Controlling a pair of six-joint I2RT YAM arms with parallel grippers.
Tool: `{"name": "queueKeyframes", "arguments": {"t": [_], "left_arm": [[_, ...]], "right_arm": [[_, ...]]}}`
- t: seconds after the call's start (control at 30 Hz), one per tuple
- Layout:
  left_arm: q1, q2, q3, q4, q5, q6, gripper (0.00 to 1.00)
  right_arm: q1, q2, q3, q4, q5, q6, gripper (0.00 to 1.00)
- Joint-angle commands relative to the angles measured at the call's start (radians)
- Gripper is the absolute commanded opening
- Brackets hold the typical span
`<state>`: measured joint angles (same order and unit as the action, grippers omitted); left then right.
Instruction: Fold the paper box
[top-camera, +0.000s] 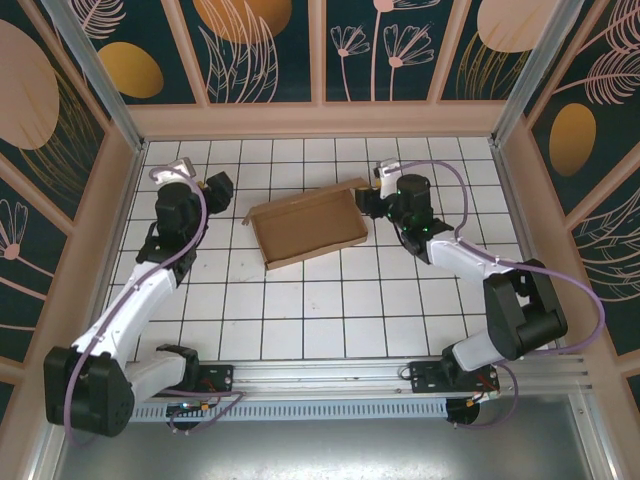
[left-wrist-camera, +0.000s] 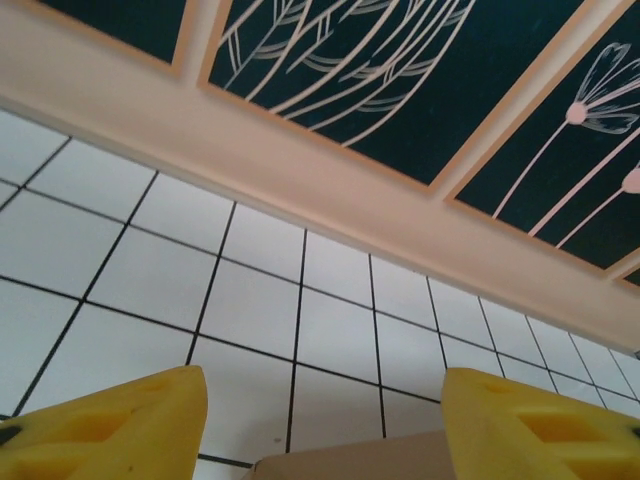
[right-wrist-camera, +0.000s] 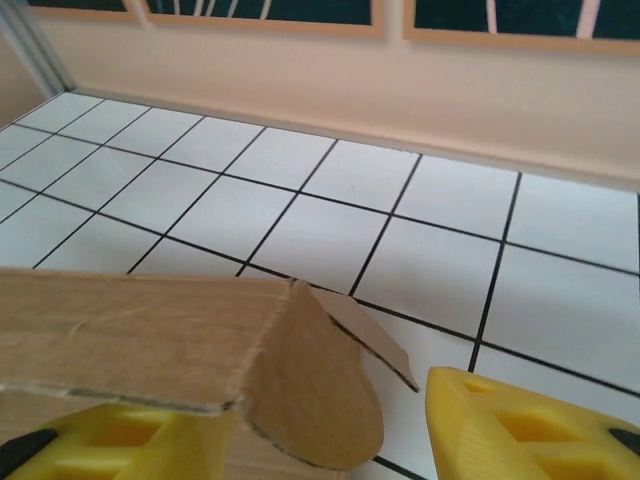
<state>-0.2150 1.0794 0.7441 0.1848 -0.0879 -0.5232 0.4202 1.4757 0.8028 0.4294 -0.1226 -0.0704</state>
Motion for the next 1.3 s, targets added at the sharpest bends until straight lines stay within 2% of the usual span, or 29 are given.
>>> {"name": "queueKeyframes", "arguments": {"t": [0.0, 0.1, 0.23, 0.4, 0.6, 0.73, 0.9, 1.17, 1.27], "left_arm": [[0.005, -0.058, -0.048, 0.069, 0.015, 0.167, 0.62], [0.006, -0.073, -0.043, -0.061, 0.056, 0.284, 0.64], [0.006, -0.140, -0.133, -0.093, 0.167, 0.417, 0.59], [0.006, -0.215, -0.270, -0.012, 0.241, 0.536, 0.64], [0.005, -0.196, -0.326, 0.023, 0.212, 0.603, 0.64], [0.005, -0.126, -0.313, 0.055, 0.265, 0.638, 0.62], [0.004, -0.017, -0.284, 0.133, 0.264, 0.639, 0.62], [-0.011, 0.118, -0.258, 0.262, 0.244, 0.609, 0.52], [-0.011, 0.145, -0.234, 0.279, 0.221, 0.586, 0.45]], "right_arm": [[-0.009, 0.027, -0.022, 0.184, -0.059, -0.193, 0.55], [-0.029, 0.062, -0.006, 0.213, -0.124, -0.267, 0.55], [-0.044, 0.091, 0.006, 0.229, -0.205, -0.358, 0.56], [-0.065, 0.115, -0.005, 0.279, -0.292, -0.389, 0.56], [-0.075, 0.142, 0.010, 0.283, -0.331, -0.368, 0.56], [-0.076, 0.144, 0.022, 0.266, -0.330, -0.367, 0.55], [-0.080, 0.152, 0.046, 0.233, -0.336, -0.364, 0.55], [-0.083, 0.173, 0.095, 0.181, -0.345, -0.368, 0.55], [-0.086, 0.186, 0.123, 0.126, -0.344, -0.366, 0.54]]}}
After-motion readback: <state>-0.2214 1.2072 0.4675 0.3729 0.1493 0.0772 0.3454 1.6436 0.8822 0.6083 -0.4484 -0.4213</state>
